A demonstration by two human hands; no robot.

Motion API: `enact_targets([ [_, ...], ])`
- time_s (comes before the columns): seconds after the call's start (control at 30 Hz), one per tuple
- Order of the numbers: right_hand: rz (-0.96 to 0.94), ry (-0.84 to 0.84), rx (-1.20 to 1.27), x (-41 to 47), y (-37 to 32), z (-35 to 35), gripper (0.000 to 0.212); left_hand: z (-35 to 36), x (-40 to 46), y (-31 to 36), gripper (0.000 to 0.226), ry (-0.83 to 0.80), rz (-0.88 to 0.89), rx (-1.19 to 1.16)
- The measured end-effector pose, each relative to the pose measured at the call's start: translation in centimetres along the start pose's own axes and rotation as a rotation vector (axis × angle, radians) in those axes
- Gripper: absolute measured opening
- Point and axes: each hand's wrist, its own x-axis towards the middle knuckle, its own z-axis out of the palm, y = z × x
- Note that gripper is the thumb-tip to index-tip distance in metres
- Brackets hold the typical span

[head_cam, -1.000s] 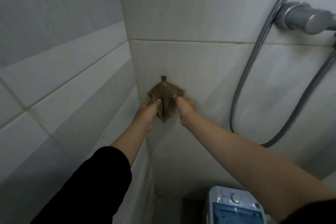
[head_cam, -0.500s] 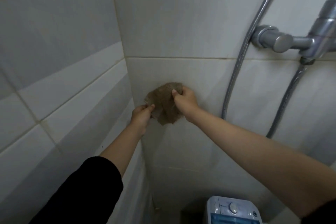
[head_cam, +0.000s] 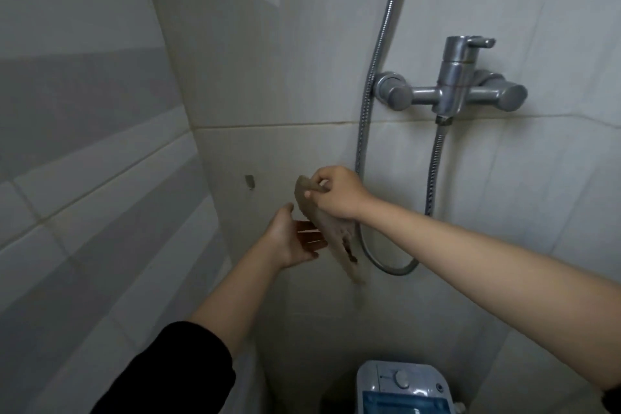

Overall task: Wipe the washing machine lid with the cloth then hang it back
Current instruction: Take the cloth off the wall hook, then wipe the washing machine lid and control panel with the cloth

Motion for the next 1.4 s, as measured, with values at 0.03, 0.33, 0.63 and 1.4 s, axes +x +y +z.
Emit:
enact_targets([
  [0.03,0.013,-0.015,0.006,-0.8,0.9,-0.8,0.01,1.4,0.0,-0.9,0.076,-0.048,0.007,-0.063],
  [0.33,0.103,0.198,0.063,-7.1,8.7,-7.2,0.019,9.5,-0.2,-7.3,0.066,-0.22,0.062,-0.151],
  [0.63,0.387,0.26,0.303,-13.1,15.0,-10.8,0.059,15.6,-0.9,-11.7,0.011,-0.119,0.283,-0.001],
  [1.4,0.513,-0.216,0.771,-18.3,20.0,-10.1,0.028,13.4,-1.9,-15.4,0.046,-0.264,0.166,0.65],
])
